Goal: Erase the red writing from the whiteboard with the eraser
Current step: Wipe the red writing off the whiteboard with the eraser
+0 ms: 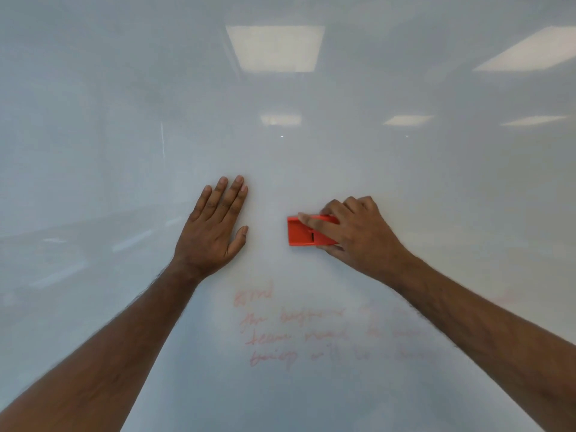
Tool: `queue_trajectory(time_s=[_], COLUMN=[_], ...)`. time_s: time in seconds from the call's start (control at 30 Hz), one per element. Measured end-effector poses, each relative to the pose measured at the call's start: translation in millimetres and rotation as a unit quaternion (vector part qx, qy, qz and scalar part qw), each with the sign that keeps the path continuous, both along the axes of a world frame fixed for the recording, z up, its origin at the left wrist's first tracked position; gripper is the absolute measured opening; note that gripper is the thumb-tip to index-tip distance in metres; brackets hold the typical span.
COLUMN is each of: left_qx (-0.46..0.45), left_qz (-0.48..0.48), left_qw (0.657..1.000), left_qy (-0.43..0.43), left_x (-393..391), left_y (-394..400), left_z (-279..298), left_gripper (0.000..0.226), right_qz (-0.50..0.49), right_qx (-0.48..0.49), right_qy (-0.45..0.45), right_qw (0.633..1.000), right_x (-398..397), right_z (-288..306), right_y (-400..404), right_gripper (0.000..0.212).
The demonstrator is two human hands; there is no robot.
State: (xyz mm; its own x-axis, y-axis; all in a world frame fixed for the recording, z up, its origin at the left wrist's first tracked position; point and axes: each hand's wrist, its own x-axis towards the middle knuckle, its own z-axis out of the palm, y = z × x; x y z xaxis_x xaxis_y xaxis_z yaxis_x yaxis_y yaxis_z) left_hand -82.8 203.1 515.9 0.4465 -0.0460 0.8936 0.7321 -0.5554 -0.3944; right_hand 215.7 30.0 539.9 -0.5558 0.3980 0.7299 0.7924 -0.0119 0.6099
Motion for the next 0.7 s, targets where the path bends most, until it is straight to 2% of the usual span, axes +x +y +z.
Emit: queue_trajectory(time_s=[0.17, 0.27, 0.4, 0.6, 0.7], left_qx=[-0.001, 0.011, 0.023, 0.03, 0.028], left_qz=[-0.002, 0.005, 0.013, 0.015, 0.01], left_qw=[1.0, 0.999, 0.997, 0.998, 0.999], left_qy=[0.024, 0.047, 0.068, 0.053, 0.04], left_x=[-8, -16, -29, -31, -31], left_y=[1, 4, 8, 13, 13], left_z=[0, -2, -6, -12, -13], left_gripper=[0.067, 0.067, 0.07, 0.07, 0.069], right_qz=[0.037, 0.066, 0.06, 0.064, 0.037], right_qx=[-0.023, -0.071, -0.123, -0.075, -0.048], right_qy=[-0.039, -0.087, -0.147, -0.145, -0.105], right_qw=[0.998, 0.991, 0.98, 0.985, 0.993], right_x=[-45, -56, -43, -8, -6], right_z=[-30, -63, -94, -61, -23], right_y=[23, 31, 30, 12, 8], right_gripper=[0.059, 0.057, 0.067, 0.052, 0.056])
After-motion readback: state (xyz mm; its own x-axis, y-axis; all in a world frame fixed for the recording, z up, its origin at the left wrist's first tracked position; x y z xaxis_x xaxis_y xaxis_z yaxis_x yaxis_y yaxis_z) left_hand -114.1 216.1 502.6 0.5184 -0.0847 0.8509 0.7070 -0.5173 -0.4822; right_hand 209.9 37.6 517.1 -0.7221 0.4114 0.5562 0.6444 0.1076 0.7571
